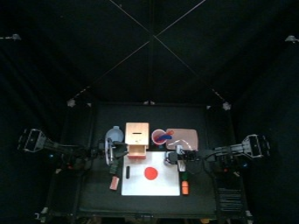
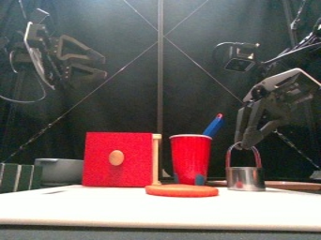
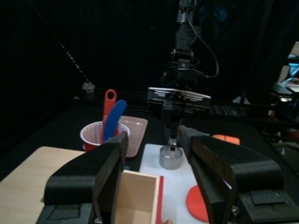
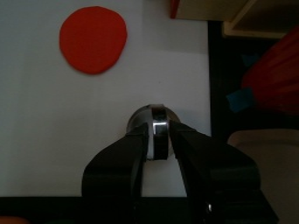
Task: Get the cutter from the drawer then cut the dough then place the extra dough in the bowl
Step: Shut the drawer
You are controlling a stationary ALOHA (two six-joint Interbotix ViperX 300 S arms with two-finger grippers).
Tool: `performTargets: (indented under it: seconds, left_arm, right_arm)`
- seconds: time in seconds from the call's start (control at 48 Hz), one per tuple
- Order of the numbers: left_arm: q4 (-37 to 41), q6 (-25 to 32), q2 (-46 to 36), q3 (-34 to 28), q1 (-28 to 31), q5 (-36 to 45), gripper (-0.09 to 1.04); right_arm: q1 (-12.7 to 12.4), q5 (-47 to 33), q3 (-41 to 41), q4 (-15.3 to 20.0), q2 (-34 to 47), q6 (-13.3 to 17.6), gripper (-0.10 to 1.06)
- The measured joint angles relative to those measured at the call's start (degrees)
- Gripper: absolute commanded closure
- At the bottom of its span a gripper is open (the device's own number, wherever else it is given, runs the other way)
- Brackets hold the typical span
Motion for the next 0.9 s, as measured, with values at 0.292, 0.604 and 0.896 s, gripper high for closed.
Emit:
performTargets:
  seconds: [0.292,0.604,0.896]
  left_arm:
    - [-2.99,0.00,2.29,-7.12,13.10,3.87,0.09]
    - [9.05,-0.26,11.60,-22.06,28.48,33.49,0.09]
    - [21.53,0.18,16.79,-32.34,35.33,55.28,0.09]
  right_arm:
    - [0.44,-2.37,-6.24,-0.35,2.55,-0.70,0.30]
    - [3.16,-3.52,-17.31,-0.70,14.59,-0.97,0.31]
    - [5.63,-2.37,-28.39,-1.23,25.75,-0.53,0.32]
